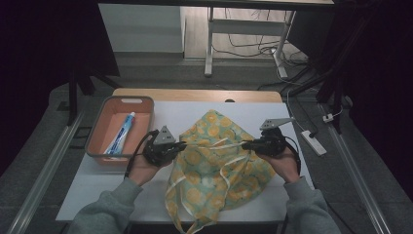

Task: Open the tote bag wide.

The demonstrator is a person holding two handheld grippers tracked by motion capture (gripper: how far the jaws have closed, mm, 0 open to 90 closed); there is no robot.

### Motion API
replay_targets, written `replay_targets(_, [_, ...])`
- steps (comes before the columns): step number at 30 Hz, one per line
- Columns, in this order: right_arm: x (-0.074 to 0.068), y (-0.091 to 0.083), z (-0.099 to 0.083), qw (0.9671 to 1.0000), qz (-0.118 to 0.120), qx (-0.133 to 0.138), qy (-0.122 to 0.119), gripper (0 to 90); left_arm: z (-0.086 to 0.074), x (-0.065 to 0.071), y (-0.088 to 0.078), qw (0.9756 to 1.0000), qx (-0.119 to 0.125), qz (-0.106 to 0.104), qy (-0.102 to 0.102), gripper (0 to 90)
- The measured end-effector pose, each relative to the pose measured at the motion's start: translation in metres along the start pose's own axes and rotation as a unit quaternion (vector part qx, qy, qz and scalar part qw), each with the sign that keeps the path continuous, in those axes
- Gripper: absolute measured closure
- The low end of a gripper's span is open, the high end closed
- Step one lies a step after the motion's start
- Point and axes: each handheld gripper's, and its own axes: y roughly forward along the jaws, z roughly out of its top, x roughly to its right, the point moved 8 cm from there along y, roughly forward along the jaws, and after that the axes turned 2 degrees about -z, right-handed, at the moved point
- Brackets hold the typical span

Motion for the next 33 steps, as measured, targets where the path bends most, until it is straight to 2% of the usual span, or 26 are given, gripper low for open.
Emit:
replay_targets(3, [-0.001,0.003,-0.009,0.9999,-0.003,-0.016,-0.001,86.1,0.000,-0.008,0.011,0.9999,-0.009,0.004,-0.010,87.6])
replay_targets(9, [0.010,0.019,-0.026,0.9986,-0.011,-0.047,0.022,86.0,-0.010,-0.023,0.043,0.9985,-0.049,0.012,-0.023,87.5])
replay_targets(11, [0.011,0.025,-0.030,0.9981,-0.011,-0.054,0.026,86.0,-0.015,-0.029,0.051,0.9976,-0.059,0.011,-0.033,87.4])
replay_targets(17, [0.011,0.036,-0.036,0.9975,-0.013,-0.067,0.020,85.9,-0.021,-0.038,0.064,0.9960,-0.074,0.010,-0.049,86.9])
replay_targets(20, [0.010,0.035,-0.034,0.9979,-0.016,-0.061,0.014,85.9,-0.023,-0.039,0.066,0.9958,-0.074,0.006,-0.054,85.4])
replay_targets(22, [0.010,0.032,-0.031,0.9984,-0.019,-0.052,0.011,85.9,-0.022,-0.039,0.064,0.9961,-0.069,0.007,-0.055,79.5])
replay_targets(24, [0.010,0.030,-0.028,0.9989,-0.021,-0.041,0.009,85.9,-0.019,-0.040,0.060,0.9965,-0.056,0.003,-0.062,69.7])
replay_targets(28, [0.011,0.026,-0.024,0.9994,-0.023,-0.024,0.010,85.9,-0.013,-0.039,0.045,0.9968,-0.031,-0.012,-0.073,41.0])
replay_targets(31, [0.011,0.024,-0.023,0.9995,-0.022,-0.018,0.011,85.9,-0.006,-0.037,0.026,0.9956,-0.007,-0.039,-0.085,29.8])
replay_targets(33, [0.011,0.023,-0.022,0.9996,-0.023,-0.015,0.011,85.9,-0.002,-0.037,0.012,0.9951,0.007,-0.046,-0.087,26.7])
